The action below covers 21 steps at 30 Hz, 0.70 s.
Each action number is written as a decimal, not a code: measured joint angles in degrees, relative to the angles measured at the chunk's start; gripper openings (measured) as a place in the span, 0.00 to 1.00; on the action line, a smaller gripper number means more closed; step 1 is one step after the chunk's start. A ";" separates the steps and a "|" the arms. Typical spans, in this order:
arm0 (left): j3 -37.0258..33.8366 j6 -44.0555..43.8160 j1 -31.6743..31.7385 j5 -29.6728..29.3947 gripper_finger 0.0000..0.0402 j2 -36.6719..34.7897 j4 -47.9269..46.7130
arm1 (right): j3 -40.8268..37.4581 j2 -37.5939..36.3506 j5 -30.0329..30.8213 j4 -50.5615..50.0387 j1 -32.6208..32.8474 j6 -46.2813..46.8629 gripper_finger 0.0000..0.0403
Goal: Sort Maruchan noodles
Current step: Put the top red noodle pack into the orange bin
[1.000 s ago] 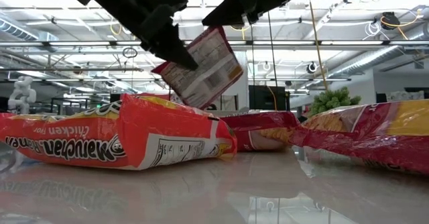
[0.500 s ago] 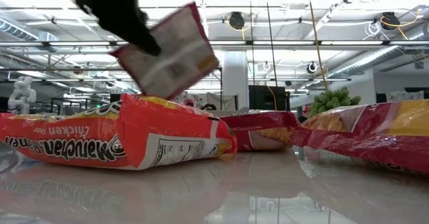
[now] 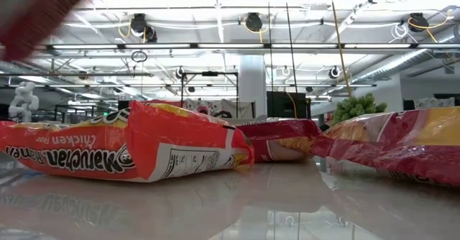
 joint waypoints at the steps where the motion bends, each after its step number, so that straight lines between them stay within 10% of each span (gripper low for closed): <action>1: 0.00 -0.67 -1.95 -0.32 0.29 -0.42 0.00 | 0.00 0.00 0.00 -0.09 0.01 1.02 0.16; 21: 0.00 -19.37 -21.47 -0.78 0.29 -1.03 -17.49 | 0.00 3.79 0.02 3.37 4.09 12.03 0.16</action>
